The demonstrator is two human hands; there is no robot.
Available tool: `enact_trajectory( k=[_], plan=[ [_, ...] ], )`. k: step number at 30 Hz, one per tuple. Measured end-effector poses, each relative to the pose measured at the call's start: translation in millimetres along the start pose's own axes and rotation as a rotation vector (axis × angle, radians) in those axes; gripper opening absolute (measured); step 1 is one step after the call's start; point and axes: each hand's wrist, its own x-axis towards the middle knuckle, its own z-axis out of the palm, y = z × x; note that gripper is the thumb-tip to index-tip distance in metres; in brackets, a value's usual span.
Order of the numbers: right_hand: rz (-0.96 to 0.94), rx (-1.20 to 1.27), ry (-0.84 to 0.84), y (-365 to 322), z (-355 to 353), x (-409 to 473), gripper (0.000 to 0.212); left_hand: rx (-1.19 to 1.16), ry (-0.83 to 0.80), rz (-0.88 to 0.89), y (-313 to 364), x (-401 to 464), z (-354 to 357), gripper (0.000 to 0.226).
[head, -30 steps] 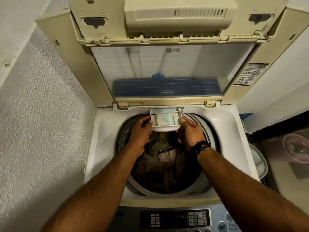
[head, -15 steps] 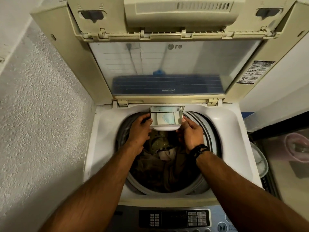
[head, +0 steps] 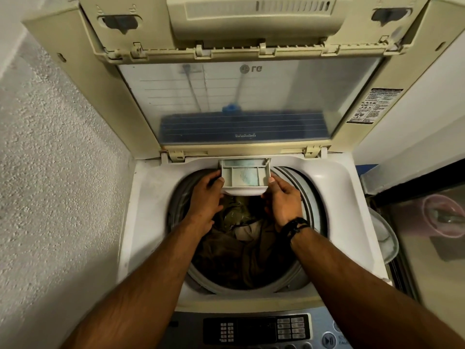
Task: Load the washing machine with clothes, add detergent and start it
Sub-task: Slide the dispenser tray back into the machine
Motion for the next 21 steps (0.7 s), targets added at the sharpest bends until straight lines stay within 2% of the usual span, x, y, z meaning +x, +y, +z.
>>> enact_trajectory(
  k=[14,21],
  plan=[
    [-0.099,-0.127,-0.002,0.8,1.8,0.1,0.037,-0.042,0.004,-0.015,-2.7,6.0,2.4,0.034],
    [0.042,-0.104,-0.002,-1.3,9.9,11.6,0.036,0.038,0.031,-0.052,-1.5,15.0,10.6,0.032]
  ],
)
